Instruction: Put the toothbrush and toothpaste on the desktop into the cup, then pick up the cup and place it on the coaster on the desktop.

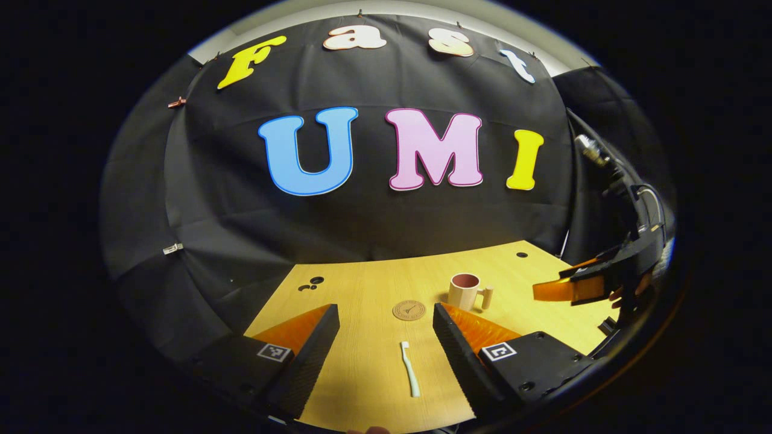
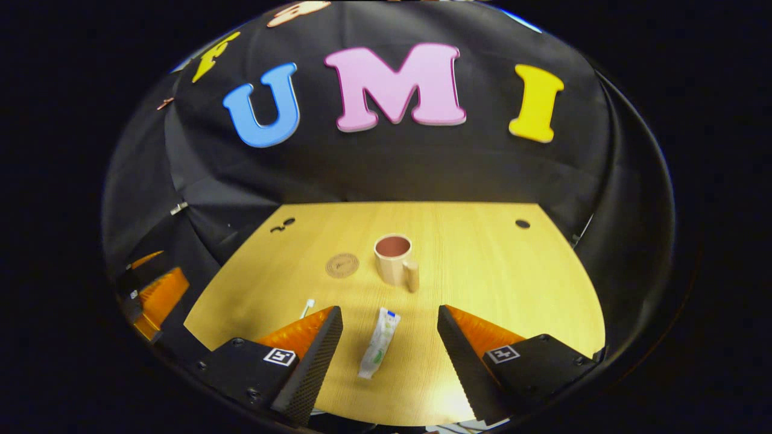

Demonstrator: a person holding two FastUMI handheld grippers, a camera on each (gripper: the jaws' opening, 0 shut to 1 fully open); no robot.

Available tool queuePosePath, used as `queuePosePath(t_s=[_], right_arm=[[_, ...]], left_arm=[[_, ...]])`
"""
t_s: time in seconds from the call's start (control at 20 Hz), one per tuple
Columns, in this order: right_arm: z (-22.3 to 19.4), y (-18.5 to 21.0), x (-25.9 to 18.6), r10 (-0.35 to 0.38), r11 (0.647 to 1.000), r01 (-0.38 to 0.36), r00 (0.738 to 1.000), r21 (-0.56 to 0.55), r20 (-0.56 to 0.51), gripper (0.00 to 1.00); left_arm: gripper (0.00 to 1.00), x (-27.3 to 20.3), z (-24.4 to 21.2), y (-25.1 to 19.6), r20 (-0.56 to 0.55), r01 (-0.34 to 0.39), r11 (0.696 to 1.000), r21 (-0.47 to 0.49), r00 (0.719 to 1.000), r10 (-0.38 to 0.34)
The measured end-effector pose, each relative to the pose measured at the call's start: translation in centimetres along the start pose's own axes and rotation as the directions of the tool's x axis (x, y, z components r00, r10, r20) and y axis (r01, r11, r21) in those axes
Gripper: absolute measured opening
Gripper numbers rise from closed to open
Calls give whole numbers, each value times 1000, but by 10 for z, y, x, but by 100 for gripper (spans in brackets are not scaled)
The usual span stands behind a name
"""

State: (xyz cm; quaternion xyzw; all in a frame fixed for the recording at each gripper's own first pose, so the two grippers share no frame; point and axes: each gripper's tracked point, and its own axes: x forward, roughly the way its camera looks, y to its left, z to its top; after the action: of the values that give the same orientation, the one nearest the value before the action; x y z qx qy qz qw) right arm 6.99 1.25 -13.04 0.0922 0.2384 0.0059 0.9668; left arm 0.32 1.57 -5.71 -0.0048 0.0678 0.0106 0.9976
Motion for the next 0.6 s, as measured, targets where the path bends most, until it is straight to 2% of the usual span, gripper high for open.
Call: queuePosePath(t_s=[0.25,0.45,0.6], right_arm=[[-55,3,66,13,999,-3,977,49,-212,98],[-94,-1,107,5,998,18,937,62,-348,99],[-111,-2,126,-10,998,34,911,50,-411,98]], left_arm=[[99,3,-22,8,-52,-14,1000,-10,999,14],[99,7,-38,16,-88,-36,999,-19,996,34],[99,11,-50,23,-117,-57,998,-35,992,52]])
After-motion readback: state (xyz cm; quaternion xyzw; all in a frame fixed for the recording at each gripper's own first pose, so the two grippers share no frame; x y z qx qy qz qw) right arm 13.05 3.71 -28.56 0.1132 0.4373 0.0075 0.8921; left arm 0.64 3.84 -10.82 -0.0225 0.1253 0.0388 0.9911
